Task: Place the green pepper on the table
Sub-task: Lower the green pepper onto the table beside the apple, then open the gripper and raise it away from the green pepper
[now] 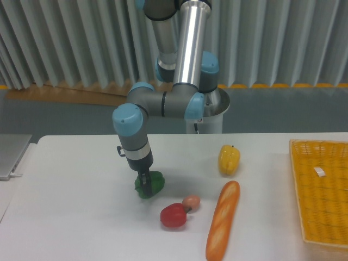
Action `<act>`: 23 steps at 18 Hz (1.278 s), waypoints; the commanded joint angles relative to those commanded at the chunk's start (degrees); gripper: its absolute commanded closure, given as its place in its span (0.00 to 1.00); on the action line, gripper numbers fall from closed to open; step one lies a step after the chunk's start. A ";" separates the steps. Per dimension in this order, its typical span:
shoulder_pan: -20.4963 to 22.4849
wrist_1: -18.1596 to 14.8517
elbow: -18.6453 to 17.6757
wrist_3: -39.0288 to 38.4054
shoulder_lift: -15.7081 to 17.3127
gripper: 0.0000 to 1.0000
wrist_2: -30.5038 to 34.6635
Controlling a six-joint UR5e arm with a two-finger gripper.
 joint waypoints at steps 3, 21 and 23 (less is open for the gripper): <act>-0.44 0.44 -0.35 0.00 0.26 0.12 0.00; 3.42 0.88 0.17 0.44 4.56 0.00 -2.72; 6.05 0.88 0.61 0.61 5.44 0.00 -3.07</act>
